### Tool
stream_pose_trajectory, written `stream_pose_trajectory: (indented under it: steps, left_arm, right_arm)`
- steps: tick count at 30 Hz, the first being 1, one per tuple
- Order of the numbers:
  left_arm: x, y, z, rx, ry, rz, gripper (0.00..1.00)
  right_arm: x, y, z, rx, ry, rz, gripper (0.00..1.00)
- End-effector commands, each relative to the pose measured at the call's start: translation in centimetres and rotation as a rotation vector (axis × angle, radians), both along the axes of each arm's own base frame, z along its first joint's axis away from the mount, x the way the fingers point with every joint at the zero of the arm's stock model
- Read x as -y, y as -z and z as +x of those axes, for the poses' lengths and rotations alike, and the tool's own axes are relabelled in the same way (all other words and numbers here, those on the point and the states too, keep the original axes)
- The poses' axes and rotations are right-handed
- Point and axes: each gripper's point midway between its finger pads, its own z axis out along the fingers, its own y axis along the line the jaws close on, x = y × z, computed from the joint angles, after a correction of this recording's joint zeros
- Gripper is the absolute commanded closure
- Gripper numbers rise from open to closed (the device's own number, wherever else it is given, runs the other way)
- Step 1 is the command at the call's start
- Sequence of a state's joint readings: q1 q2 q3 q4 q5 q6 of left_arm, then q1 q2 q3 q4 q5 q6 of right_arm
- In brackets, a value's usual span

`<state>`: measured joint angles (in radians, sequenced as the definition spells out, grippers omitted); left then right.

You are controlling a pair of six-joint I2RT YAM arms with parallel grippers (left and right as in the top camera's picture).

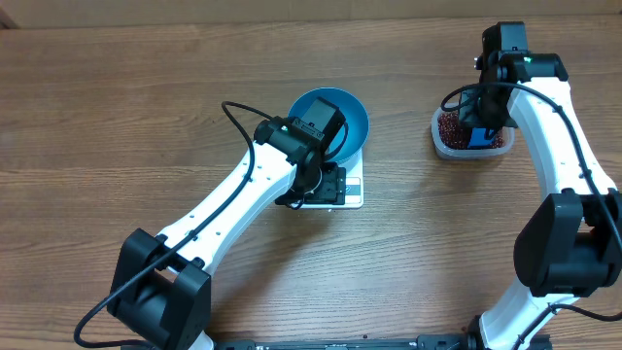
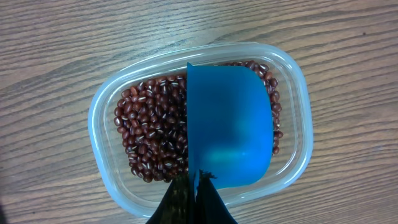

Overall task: Scoop item into bowl and weigh 150g on scale
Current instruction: 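Lift the left gripper back from the scale buttons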

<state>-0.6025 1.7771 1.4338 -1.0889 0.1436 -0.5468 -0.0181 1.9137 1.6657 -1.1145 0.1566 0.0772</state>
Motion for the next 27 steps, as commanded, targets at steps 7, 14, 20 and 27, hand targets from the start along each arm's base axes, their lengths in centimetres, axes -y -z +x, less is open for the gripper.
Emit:
stream_pose_trajectory:
  steps: [7, 14, 20, 27]
  left_arm:
    - [-2.0, -1.9, 1.3, 0.111, 0.08, 0.112, 0.03]
    - [-2.1, -1.8, 1.0, 0.138, 0.12, 0.167, 0.01]
    - [-1.0, -1.1, -0.3, 0.154, 0.157, 0.209, 0.01]
    - [-1.0, -0.4, -0.1, 0.214, 0.132, 0.268, 0.0]
  right_arm:
    - [0.7, 1.1, -0.3, -0.024, 0.013, -0.024, 0.96]
    - [0.7, 1.1, -0.3, -0.024, 0.013, -0.024, 0.96]
    - [0.7, 1.1, -0.3, -0.024, 0.013, -0.024, 0.96]
    - [0.7, 1.2, -0.7, -0.04, 0.013, -0.024, 0.96]
